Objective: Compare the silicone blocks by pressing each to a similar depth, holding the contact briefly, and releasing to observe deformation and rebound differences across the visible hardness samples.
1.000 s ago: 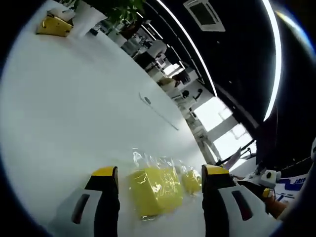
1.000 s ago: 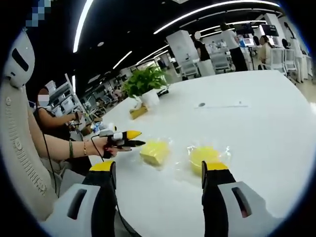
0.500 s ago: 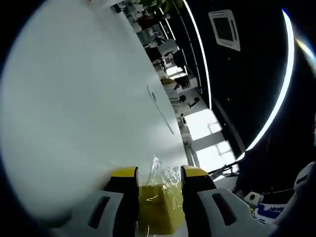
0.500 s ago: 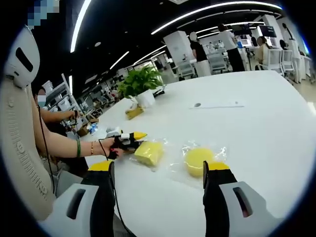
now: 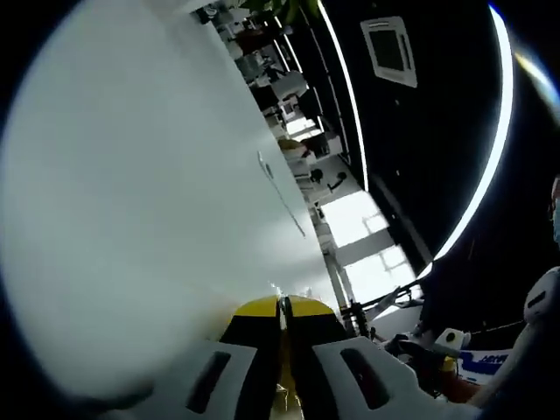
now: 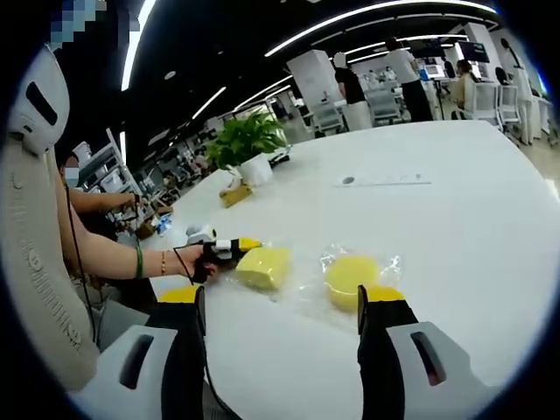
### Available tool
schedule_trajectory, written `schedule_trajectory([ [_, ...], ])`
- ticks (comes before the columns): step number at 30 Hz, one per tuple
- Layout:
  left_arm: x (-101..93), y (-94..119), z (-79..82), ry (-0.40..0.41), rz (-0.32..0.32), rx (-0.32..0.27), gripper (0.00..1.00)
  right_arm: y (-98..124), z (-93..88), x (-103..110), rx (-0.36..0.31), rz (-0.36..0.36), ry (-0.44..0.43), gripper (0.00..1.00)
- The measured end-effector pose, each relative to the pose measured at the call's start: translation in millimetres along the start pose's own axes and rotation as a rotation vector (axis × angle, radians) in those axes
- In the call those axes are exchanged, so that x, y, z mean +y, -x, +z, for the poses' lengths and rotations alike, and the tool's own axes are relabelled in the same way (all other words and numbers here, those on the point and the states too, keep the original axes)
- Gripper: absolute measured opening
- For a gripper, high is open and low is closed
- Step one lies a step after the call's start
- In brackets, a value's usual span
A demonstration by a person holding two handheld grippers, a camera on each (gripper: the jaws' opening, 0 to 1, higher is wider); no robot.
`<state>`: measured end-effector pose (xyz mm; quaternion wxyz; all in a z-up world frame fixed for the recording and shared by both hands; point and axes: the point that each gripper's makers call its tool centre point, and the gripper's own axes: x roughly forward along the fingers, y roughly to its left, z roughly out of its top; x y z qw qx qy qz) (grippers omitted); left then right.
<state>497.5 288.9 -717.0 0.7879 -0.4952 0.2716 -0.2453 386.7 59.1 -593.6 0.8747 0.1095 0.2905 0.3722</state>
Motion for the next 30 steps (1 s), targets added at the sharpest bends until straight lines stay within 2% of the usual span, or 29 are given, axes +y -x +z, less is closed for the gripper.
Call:
schedule_trajectory([
  [2, -2.4, 0, 1.2, -0.034, -0.001, 0.004, 0.00, 0, 0.0, 0, -0.001, 0.002, -0.003, 0.65],
  [4, -3.8, 0, -0.3, -0.101, 0.004, 0.020, 0.00, 0, -0.5, 0, 0.000, 0.002, -0.003, 0.65],
  [7, -7.9, 1, -0.5, -0.148, 0.018, 0.038, 0.00, 1, -0.6, 1, -0.002, 0.003, 0.002, 0.65],
  [9, -7.4, 2, -0.3, -0.219, 0.040, 0.057, 0.00, 1, -0.7, 2, -0.002, 0.004, 0.007, 0.65],
  [12, -9.9, 2, 2.3, -0.278, 0.074, 0.062, 0.00, 2, 0.1, 3, -0.005, 0.007, 0.014, 0.65],
  [18, -33.6, 2, 4.2, -0.377, 0.077, 0.070, 0.00, 5, 4.3, 8, -0.020, 0.015, 0.031, 0.65],
  [23, -59.7, 4, 6.4, -0.577, 0.095, 0.095, 0.00, 8, 7.2, 13, -0.039, 0.023, 0.040, 0.64],
  [27, -84.3, 3, 3.1, -0.766, 0.092, 0.144, 0.00, 11, 8.8, 17, -0.053, 0.032, 0.046, 0.63],
  [30, -94.8, 3, 2.3, -0.865, 0.111, 0.168, 0.00, 14, 10.4, 22, -0.067, 0.041, 0.053, 0.63],
])
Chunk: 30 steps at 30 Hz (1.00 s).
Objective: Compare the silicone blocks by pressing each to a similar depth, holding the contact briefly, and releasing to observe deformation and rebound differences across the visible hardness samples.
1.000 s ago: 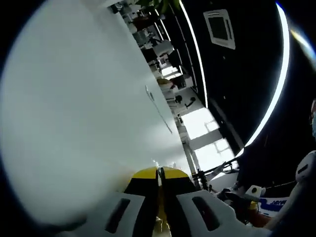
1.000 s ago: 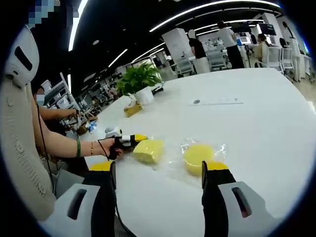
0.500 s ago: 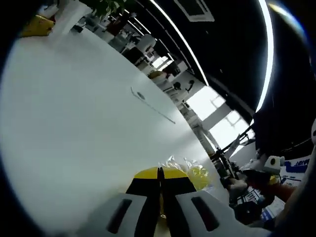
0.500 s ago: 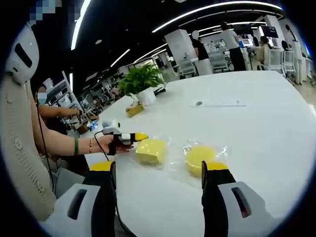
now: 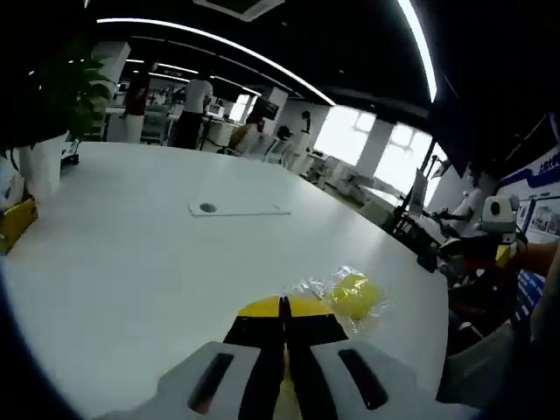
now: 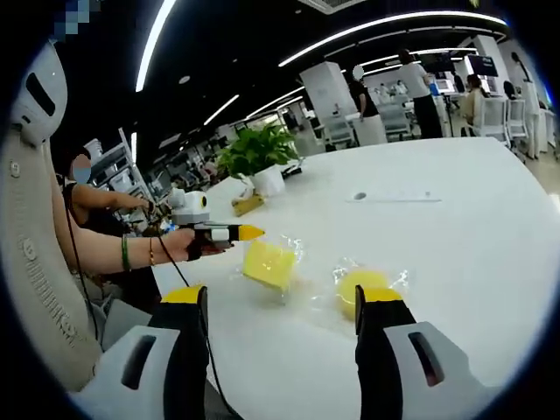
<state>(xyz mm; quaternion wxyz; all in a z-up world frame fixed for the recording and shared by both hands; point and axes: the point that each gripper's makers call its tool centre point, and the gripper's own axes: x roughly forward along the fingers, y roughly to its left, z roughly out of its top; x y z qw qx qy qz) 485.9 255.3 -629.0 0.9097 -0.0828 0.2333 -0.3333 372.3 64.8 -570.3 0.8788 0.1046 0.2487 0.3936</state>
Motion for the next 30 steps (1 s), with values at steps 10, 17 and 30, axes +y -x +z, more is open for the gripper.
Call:
schedule_trajectory([
  [10, -26.2, 3, 19.8, -0.091, -0.014, -0.003, 0.00, 11, 6.8, 8, -0.046, 0.008, 0.022, 0.66],
  [17, -43.0, 12, 37.8, -0.148, -0.016, -0.009, 0.00, 18, 16.7, 16, -0.079, 0.020, 0.058, 0.67],
  [30, -85.5, 46, 87.4, -0.249, -0.052, -0.065, 0.00, 20, 41.7, 38, -0.088, 0.101, 0.120, 0.73],
])
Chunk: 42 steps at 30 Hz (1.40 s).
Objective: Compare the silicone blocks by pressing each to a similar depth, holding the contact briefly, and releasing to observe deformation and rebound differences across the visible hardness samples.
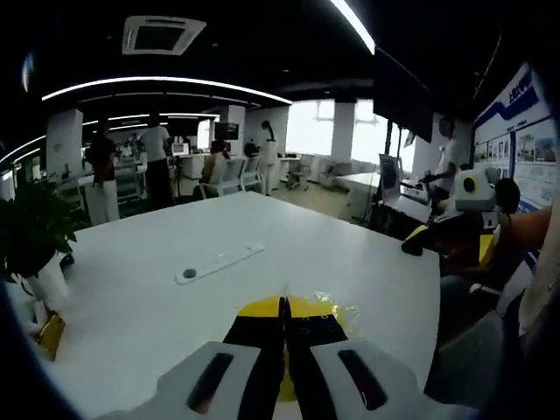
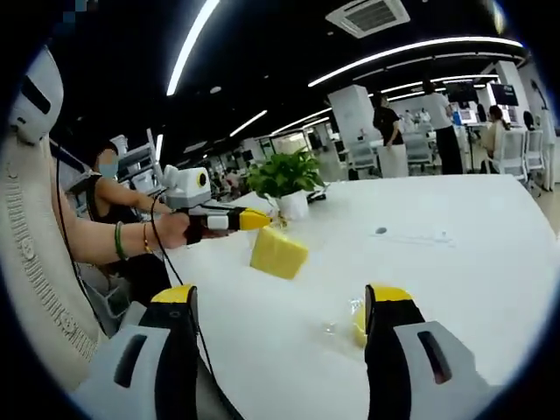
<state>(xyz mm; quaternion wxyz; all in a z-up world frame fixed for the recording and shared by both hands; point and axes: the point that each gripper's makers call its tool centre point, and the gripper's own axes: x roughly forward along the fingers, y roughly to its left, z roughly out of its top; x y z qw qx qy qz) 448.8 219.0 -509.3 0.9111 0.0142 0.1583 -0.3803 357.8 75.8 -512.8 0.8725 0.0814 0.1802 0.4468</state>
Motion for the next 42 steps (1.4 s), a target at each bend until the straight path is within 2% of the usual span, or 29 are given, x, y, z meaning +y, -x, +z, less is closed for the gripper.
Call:
schedule_trajectory([
  [9, -22.4, 18, 35.9, -0.074, -0.042, -0.044, 0.00, -7, 22.4, 10, -0.007, 0.051, 0.097, 0.74],
  [15, -35.9, 26, 55.8, -0.120, -0.065, -0.065, 0.00, -18, 35.9, 12, 0.018, 0.085, 0.170, 0.75],
  [20, -44.9, 29, 62.4, -0.138, -0.095, -0.070, 0.00, -27, 49.7, 10, 0.018, 0.112, 0.207, 0.75],
  [23, -52.5, 29, 62.8, -0.145, -0.132, -0.067, 0.00, -35, 55.6, 11, 0.040, 0.139, 0.220, 0.74],
  [32, -75.9, 30, 68.1, -0.176, -0.238, -0.059, 0.00, -59, 59.8, 12, 0.085, 0.196, 0.272, 0.73],
  [33, -78.3, 30, 70.3, -0.171, -0.247, -0.063, 0.00, -62, 58.0, 13, 0.102, 0.210, 0.277, 0.72],
  [34, -86.9, 32, 76.0, -0.142, -0.289, -0.082, 0.00, -64, 58.0, 14, 0.105, 0.218, 0.282, 0.71],
  [39, -97.5, 31, 91.3, -0.158, -0.315, -0.111, 0.00, -75, 58.6, 23, 0.120, 0.261, 0.301, 0.71],
  [42, -108.0, 30, 94.0, -0.190, -0.337, -0.103, 0.00, -80, 59.1, 29, 0.126, 0.287, 0.311, 0.70],
])
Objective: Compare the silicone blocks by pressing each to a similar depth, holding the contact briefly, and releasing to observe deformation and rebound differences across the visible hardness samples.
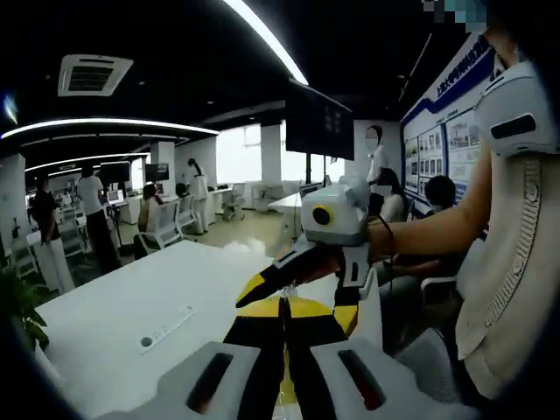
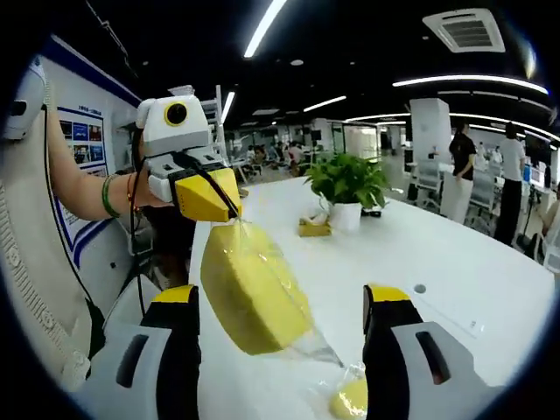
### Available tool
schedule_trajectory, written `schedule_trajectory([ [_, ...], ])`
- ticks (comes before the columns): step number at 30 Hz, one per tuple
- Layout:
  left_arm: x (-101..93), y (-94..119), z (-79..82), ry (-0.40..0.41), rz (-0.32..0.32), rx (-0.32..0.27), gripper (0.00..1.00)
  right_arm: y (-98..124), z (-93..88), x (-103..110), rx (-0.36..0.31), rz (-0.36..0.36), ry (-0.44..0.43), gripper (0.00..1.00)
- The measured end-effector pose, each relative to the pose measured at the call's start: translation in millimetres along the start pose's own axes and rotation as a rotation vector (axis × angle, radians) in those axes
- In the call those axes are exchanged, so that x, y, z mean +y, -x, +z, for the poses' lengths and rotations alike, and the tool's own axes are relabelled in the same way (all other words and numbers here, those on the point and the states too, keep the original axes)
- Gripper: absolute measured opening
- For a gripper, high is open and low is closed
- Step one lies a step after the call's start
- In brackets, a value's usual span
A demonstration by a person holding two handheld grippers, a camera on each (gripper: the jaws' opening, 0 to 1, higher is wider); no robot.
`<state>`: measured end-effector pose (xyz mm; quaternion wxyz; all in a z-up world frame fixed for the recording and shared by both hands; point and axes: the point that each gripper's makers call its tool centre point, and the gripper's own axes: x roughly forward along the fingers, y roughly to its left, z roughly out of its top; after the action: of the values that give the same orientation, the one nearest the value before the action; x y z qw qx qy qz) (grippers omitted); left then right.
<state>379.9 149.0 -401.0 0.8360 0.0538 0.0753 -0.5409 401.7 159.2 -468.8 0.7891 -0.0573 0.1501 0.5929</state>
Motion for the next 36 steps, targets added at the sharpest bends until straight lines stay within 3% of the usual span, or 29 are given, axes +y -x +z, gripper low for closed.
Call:
schedule_trajectory([
  [10, -9.1, -4, 2.0, -0.029, -0.037, 0.023, 0.00, -11, -4.6, 10, 0.040, 0.058, 0.029, 0.68],
  [19, -10.7, -4, 9.2, -0.047, -0.065, 0.013, 0.00, -15, -5.7, 15, 0.053, 0.100, 0.058, 0.60],
  [24, -14.3, -4, 10.0, -0.060, -0.101, 0.021, 0.00, -12, -6.9, 21, 0.072, 0.145, 0.101, 0.47],
  [30, -16.9, -10, 6.2, -0.089, -0.132, 0.061, 0.00, -16, -9.1, 29, 0.121, 0.189, 0.153, 0.44],
  [36, -18.7, -11, 8.0, -0.097, -0.150, 0.060, 0.00, -19, -12.1, 31, 0.142, 0.210, 0.167, 0.42],
])
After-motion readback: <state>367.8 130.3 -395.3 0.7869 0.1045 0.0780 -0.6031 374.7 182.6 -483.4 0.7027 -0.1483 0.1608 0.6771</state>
